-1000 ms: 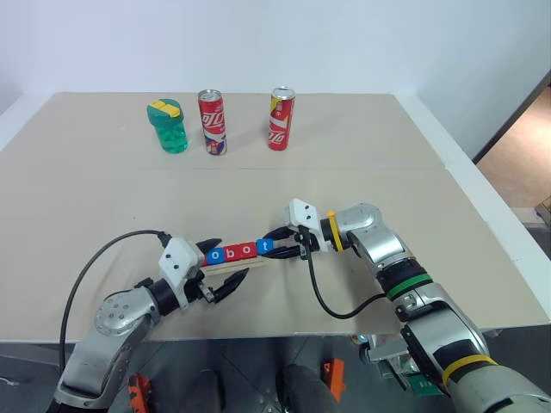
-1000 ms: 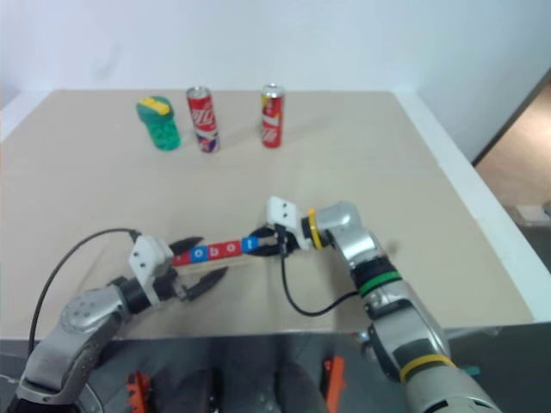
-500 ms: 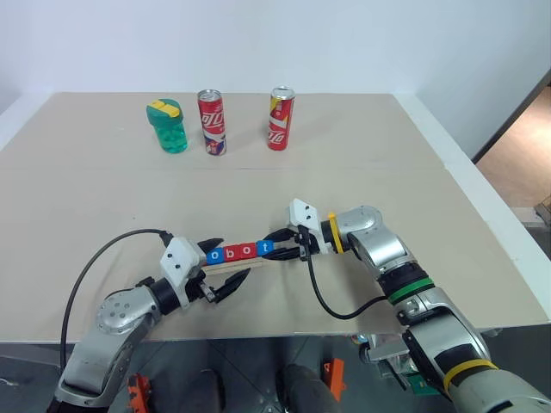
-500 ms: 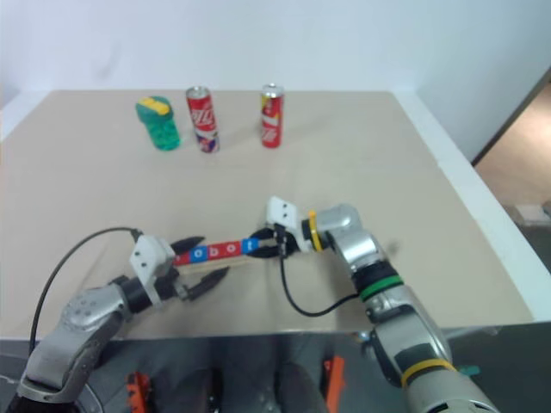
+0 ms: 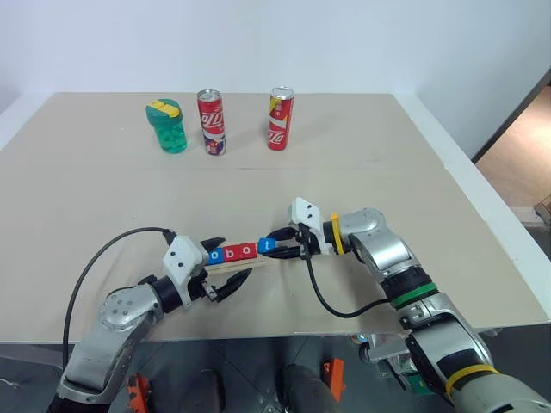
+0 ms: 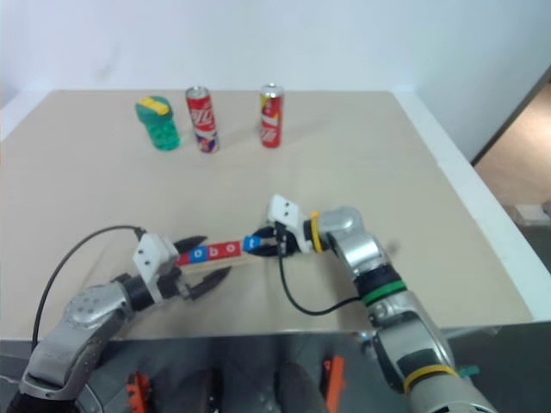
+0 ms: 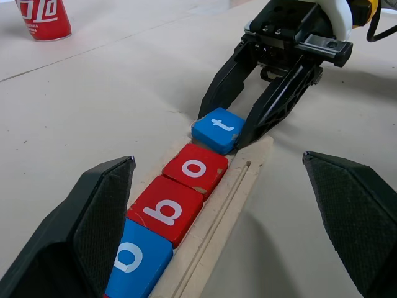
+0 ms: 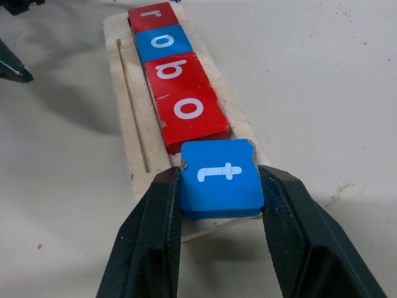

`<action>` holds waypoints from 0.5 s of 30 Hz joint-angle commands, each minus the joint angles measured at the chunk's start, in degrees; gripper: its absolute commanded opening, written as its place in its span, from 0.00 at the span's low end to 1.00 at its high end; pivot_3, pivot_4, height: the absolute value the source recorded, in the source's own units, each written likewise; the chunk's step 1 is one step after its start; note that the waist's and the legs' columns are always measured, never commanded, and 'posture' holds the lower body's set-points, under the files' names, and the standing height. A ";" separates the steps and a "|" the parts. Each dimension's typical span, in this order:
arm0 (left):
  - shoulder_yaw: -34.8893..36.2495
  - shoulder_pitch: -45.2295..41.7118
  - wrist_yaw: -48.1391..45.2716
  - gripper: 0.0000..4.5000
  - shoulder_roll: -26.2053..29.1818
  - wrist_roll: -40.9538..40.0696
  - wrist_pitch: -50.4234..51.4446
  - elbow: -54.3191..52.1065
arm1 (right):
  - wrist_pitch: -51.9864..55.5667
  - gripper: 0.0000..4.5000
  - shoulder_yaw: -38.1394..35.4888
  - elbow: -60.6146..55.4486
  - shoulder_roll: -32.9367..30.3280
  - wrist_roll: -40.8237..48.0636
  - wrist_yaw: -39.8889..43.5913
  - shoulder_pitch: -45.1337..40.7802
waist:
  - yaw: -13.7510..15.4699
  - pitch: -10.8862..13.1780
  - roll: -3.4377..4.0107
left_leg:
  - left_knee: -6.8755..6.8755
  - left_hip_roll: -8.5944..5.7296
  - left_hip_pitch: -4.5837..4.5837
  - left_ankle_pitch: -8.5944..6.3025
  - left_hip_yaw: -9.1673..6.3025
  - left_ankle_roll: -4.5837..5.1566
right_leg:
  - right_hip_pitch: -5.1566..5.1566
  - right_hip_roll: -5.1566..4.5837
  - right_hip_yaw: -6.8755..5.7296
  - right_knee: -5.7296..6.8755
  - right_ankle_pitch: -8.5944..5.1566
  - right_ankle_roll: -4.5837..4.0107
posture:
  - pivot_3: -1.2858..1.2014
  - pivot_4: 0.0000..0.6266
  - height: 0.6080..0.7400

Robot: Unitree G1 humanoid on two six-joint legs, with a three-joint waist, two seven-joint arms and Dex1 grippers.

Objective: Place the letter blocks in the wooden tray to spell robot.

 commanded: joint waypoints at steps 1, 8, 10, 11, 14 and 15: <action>-0.31 -0.69 -0.03 1.00 0.32 0.14 0.15 -1.22 | 2.32 0.39 -1.29 -4.15 -0.62 1.44 -0.04 0.55 | 0.00 0.00 0.00 | 0.00 0.00 0.00 0.00 0.00 0.00 | 0.00 0.00 0.00 0.00 0.00 0.00 | 0.52 0.24 1.00; -0.54 -0.71 -0.03 1.00 0.34 0.42 0.24 -1.43 | 6.09 0.94 -1.80 -7.71 -0.90 2.45 -1.13 1.96 | 0.00 0.00 0.00 | 0.04 0.00 -0.01 0.00 -0.01 0.00 | 0.00 0.01 0.00 0.00 0.01 0.02 | 0.52 0.24 1.00; -0.53 -0.65 -0.08 1.00 0.42 0.47 0.24 -1.49 | 6.72 0.98 -2.01 -8.47 -0.97 2.56 -1.57 2.30 | 0.00 0.00 0.00 | 0.04 0.00 -0.01 0.00 -0.01 0.00 | 0.00 0.00 0.00 0.00 0.00 0.02 | 0.52 0.24 1.00; -0.50 -0.53 -0.11 1.00 0.49 0.46 0.23 -1.61 | 6.90 0.98 -2.14 -8.86 -1.03 2.64 -1.80 2.45 | -0.01 0.00 0.00 | 0.04 0.00 -0.02 0.00 0.00 0.00 | -0.01 0.00 0.01 0.00 0.00 0.03 | 0.52 0.24 1.00; -0.43 -0.41 -0.21 1.00 0.73 0.60 0.31 -1.85 | 7.78 0.98 -4.57 -9.98 -0.86 4.07 -4.11 2.15 | -0.01 0.00 0.00 | 0.04 0.01 -0.02 0.00 0.00 0.00 | -0.01 0.02 0.00 0.00 -0.01 0.06 | 0.52 0.24 1.00; -0.38 -0.43 -0.26 1.00 0.83 0.65 0.31 -1.85 | 8.43 0.98 -5.65 -10.50 -0.84 4.78 -4.94 1.96 | -0.01 0.00 0.00 | 0.04 0.01 -0.02 0.00 -0.01 0.00 | -0.01 0.02 0.00 0.00 -0.01 0.06 | 0.52 0.24 1.00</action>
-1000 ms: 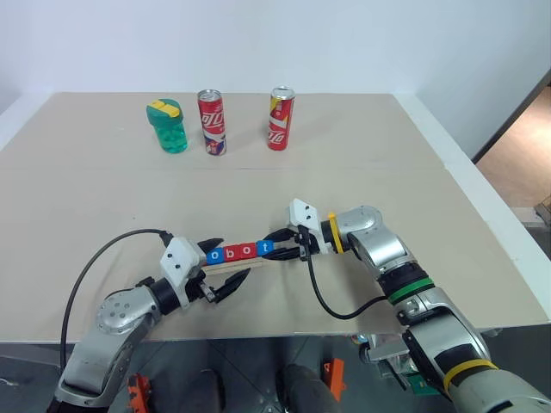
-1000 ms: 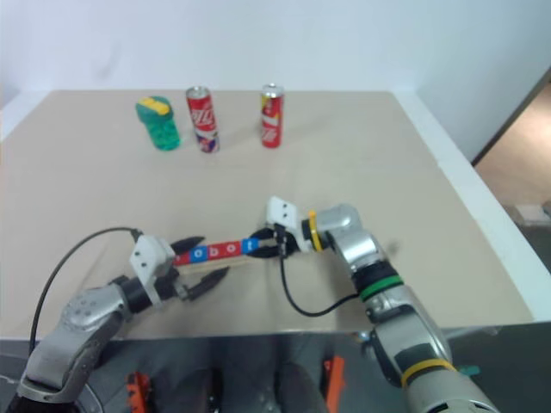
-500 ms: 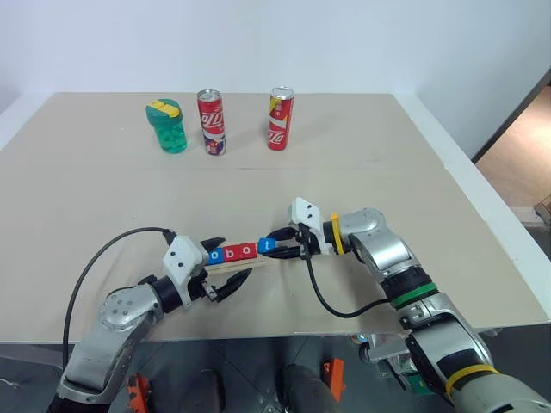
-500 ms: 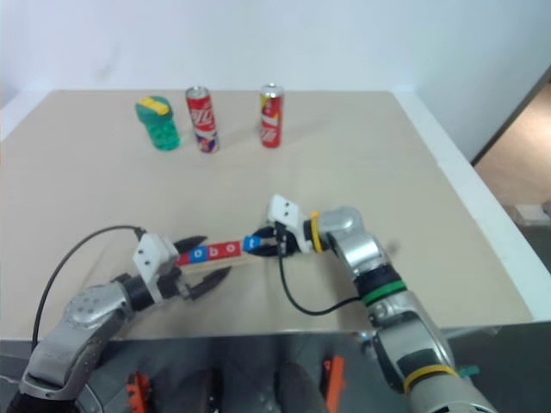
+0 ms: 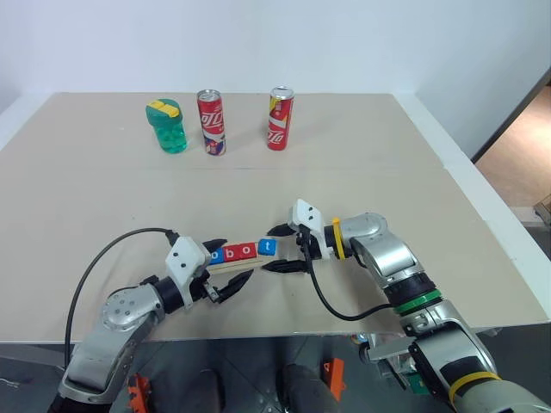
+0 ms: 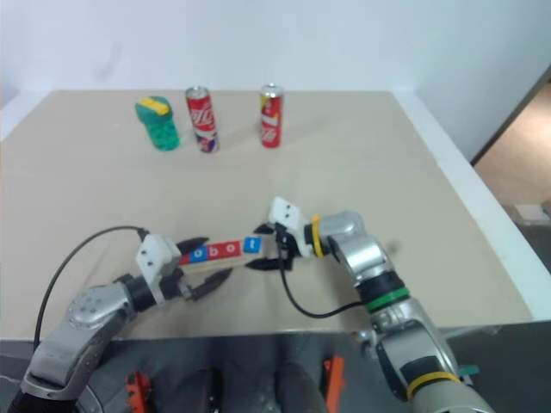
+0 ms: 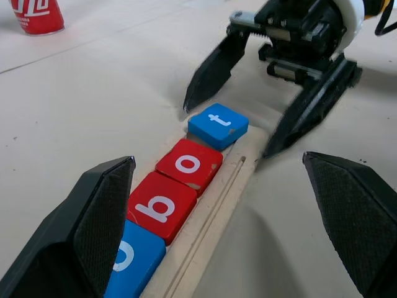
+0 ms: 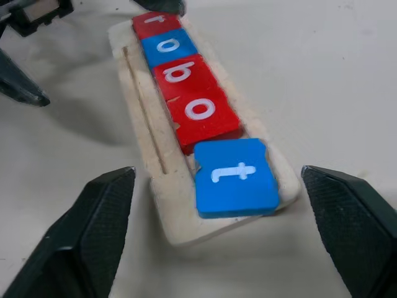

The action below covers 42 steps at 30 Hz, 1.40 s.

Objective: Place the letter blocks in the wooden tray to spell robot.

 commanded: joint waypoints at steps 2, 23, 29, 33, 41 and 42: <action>0.72 -0.10 -0.30 1.00 0.93 0.05 -0.57 -1.92 | 2.38 0.98 -6.76 -5.15 -0.29 4.13 -4.27 -0.73 | 0.00 0.00 0.00 | 0.00 0.00 0.00 0.00 0.00 0.00 | 0.00 0.00 0.00 0.00 0.00 0.01 | 0.52 0.24 1.00; 1.50 1.18 -3.44 1.00 3.15 -1.54 -1.21 -3.05 | 17.42 0.00 -11.72 -35.04 11.75 0.74 -45.56 24.73 | -0.32 -0.03 0.04 | -0.04 0.00 -0.18 0.21 0.06 0.00 | -0.26 -0.02 0.08 0.06 0.07 0.12 | 0.52 0.24 1.00; 2.42 0.26 -3.33 1.00 2.03 -4.43 0.48 -2.87 | 18.04 0.00 -8.93 -35.44 11.02 0.64 -45.22 25.22 | -0.33 -0.03 0.03 | -0.04 0.02 -0.19 0.22 0.07 0.01 | -0.27 -0.01 0.07 0.04 0.08 0.14 | 0.52 0.24 1.00; 2.07 0.24 -3.37 1.00 2.15 -4.41 0.84 -3.14 | 17.74 0.00 -7.43 -34.54 10.36 0.32 -44.86 24.93 | -0.33 -0.03 0.03 | -0.10 0.03 -0.19 0.22 0.04 0.01 | -0.28 0.03 0.05 0.04 0.06 0.13 | 0.52 0.24 1.00; 1.54 0.88 -3.23 1.00 2.09 -3.49 0.54 -3.19 | 17.82 0.00 -5.65 -33.70 10.37 0.81 -44.29 24.23 | -0.32 -0.03 0.03 | -0.08 0.02 -0.20 0.22 0.04 0.01 | -0.28 0.02 0.07 0.04 0.06 0.14 | 0.52 0.24 1.00; 1.49 0.98 -3.24 1.00 2.09 -3.37 0.48 -3.17 | 17.83 0.00 -5.45 -33.77 10.39 0.89 -44.24 24.20 | -0.32 -0.03 0.03 | -0.08 0.02 -0.20 0.22 0.04 0.01 | -0.28 0.02 0.06 0.04 0.06 0.14 | 0.52 0.24 1.00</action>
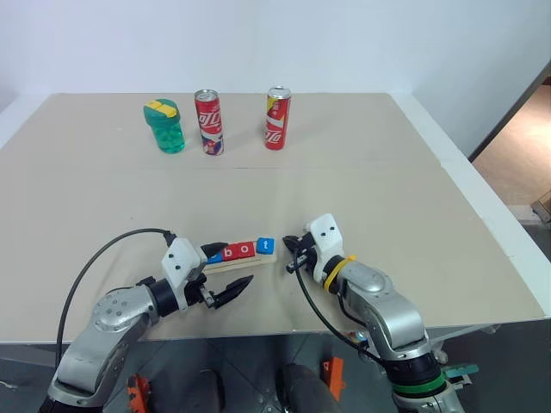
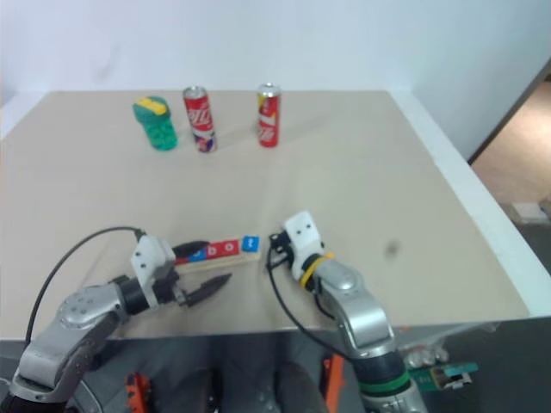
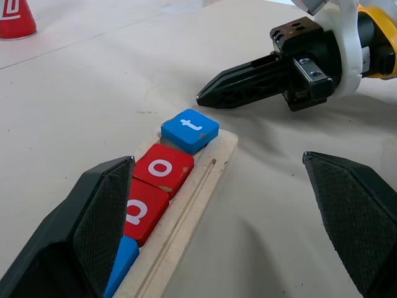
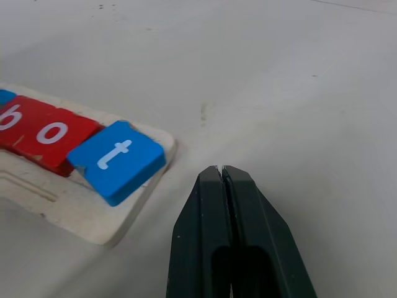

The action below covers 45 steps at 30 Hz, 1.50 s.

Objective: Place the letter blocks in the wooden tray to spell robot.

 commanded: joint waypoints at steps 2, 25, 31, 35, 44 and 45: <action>0.05 0.27 0.33 1.00 0.10 0.33 -0.85 -1.27 | -0.44 0.00 0.46 -0.90 0.08 0.53 0.56 -0.97 | 0.00 0.00 0.00 | 0.00 0.00 0.00 0.00 0.00 0.00 | 0.00 0.00 0.00 0.00 0.00 0.00 | 0.52 0.24 1.00; -0.32 2.19 -0.26 1.00 -0.69 2.54 -3.58 0.70 | -1.32 0.00 1.27 1.33 0.33 0.24 0.72 -3.72 | 0.01 0.00 0.00 | 0.00 0.00 0.00 0.00 0.00 0.00 | 0.00 -0.01 0.00 0.00 0.00 0.00 | 0.52 0.24 1.00; -0.42 1.81 -0.30 1.00 -0.66 2.67 -3.83 1.40 | -0.90 0.00 1.81 0.79 0.94 0.61 0.84 -4.30 | 0.01 0.00 0.00 | 0.00 0.00 0.00 0.00 0.00 0.00 | 0.00 0.00 0.00 0.00 0.00 0.00 | 0.52 0.24 1.00; -0.48 1.49 -0.29 1.00 -0.65 2.73 -3.76 1.69 | -0.63 0.00 2.06 0.51 1.39 0.60 0.85 -4.62 | 0.01 0.00 0.00 | 0.00 0.00 0.00 0.00 0.00 0.00 | 0.00 -0.01 0.00 0.00 0.00 0.00 | 0.52 0.24 1.00; -0.86 1.02 -0.02 1.00 -0.74 2.99 -3.51 1.76 | 0.37 0.00 2.84 0.10 2.31 1.02 1.29 -5.05 | 0.01 0.00 0.00 | -0.01 0.00 0.00 0.00 0.00 0.00 | 0.00 0.00 0.00 0.00 0.00 0.00 | 0.52 0.24 1.00; -0.91 1.01 0.01 1.00 -0.77 3.01 -3.47 1.74 | 0.37 0.00 2.88 0.17 2.37 1.00 1.33 -5.05 | 0.01 0.00 0.00 | 0.00 0.00 0.00 0.00 0.00 0.00 | 0.00 0.00 0.00 0.00 0.00 0.00 | 0.52 0.24 1.00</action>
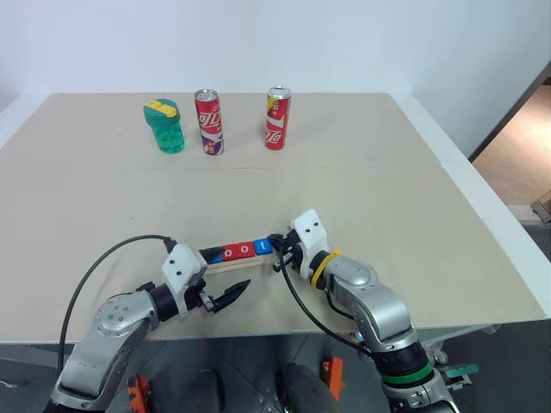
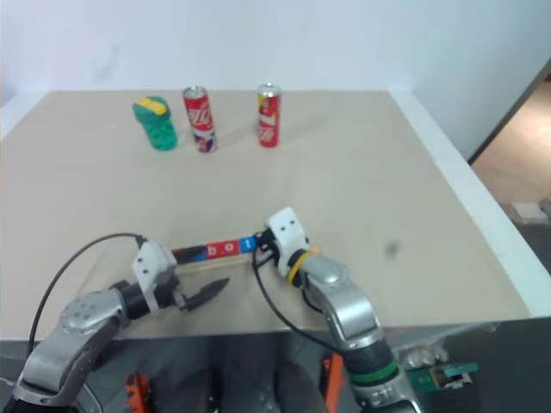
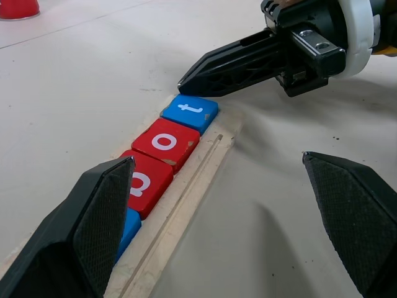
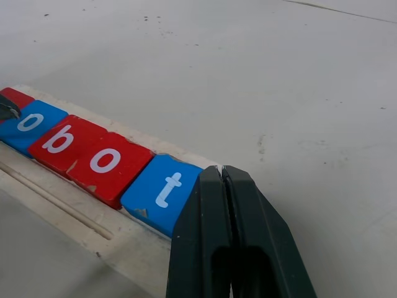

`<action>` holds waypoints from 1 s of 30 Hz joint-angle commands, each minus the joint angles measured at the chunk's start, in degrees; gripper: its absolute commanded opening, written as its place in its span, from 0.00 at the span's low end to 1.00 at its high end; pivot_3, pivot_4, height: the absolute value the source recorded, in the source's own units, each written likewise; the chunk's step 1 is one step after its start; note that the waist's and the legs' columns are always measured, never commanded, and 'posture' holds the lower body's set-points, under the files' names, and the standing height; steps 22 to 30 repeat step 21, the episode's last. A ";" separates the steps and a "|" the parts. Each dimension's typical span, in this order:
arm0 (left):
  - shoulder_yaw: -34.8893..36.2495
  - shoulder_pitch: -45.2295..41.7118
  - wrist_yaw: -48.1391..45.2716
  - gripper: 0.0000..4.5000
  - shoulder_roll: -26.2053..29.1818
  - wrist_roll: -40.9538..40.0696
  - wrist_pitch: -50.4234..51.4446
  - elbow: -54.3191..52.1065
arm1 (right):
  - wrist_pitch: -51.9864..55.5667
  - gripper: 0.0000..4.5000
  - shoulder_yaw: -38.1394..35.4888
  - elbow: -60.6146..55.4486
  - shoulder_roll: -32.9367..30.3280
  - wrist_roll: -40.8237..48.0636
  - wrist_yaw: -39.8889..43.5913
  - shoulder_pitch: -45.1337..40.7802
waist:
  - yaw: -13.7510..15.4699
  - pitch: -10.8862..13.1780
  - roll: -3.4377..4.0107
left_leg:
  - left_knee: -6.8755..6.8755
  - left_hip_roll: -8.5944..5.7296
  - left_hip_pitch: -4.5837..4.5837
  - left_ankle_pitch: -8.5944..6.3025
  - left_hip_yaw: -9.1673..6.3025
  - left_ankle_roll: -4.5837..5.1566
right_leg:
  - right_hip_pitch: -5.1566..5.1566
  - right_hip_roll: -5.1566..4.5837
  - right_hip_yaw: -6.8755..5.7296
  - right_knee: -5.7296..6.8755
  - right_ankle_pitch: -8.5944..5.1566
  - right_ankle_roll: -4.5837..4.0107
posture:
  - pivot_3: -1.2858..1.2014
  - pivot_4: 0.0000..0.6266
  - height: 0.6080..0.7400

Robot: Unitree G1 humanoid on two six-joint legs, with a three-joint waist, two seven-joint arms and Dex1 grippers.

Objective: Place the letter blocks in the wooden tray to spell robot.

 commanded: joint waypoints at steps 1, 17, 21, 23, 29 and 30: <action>-0.29 -0.50 0.19 1.00 -0.04 0.32 -0.81 -0.66 | -0.19 0.00 0.39 -2.00 0.45 0.66 0.37 -1.36 | 0.00 0.00 0.00 | 0.00 0.00 0.00 0.00 0.00 0.00 | 0.00 0.00 0.00 0.00 0.00 0.00 | 0.52 0.24 1.00; 16.61 -6.36 2.38 1.00 4.50 -3.44 -0.75 11.10 | -6.18 0.63 -16.03 9.05 -15.50 10.11 16.90 -7.70 | 0.08 0.00 0.00 | 0.12 -0.05 -0.01 0.01 0.00 0.03 | 0.09 -0.03 -0.03 -0.05 0.05 0.07 | 0.52 0.24 1.00; 21.16 -7.34 -0.63 1.00 7.73 -4.33 -2.59 19.09 | -9.51 0.94 -17.23 15.86 -22.61 14.09 30.03 -7.49 | -0.01 0.00 0.00 | 0.01 -0.02 0.00 -0.05 0.03 0.12 | 0.05 0.00 -0.01 -0.07 -0.04 0.05 | 0.52 0.24 1.00; 21.16 -7.34 -0.63 1.00 7.73 -4.33 -2.59 19.09 | -9.51 0.94 -17.23 15.86 -22.61 14.09 30.03 -7.49 | -0.01 0.00 0.00 | 0.01 -0.02 0.00 -0.05 0.03 0.12 | 0.05 0.00 -0.01 -0.07 -0.04 0.05 | 0.52 0.24 1.00; 21.16 -7.34 -0.63 1.00 7.73 -4.33 -2.59 19.09 | -9.51 0.94 -17.23 15.86 -22.61 14.09 30.03 -7.49 | -0.01 0.00 0.00 | 0.01 -0.02 0.00 -0.05 0.03 0.12 | 0.05 0.00 -0.01 -0.07 -0.04 0.05 | 0.52 0.24 1.00; 21.16 -7.34 -0.63 1.00 7.73 -4.33 -2.59 19.09 | -9.51 0.94 -17.23 15.86 -22.61 14.09 30.03 -7.49 | -0.01 0.00 0.00 | 0.01 -0.02 0.00 -0.05 0.03 0.12 | 0.05 0.00 -0.01 -0.07 -0.04 0.05 | 0.52 0.24 1.00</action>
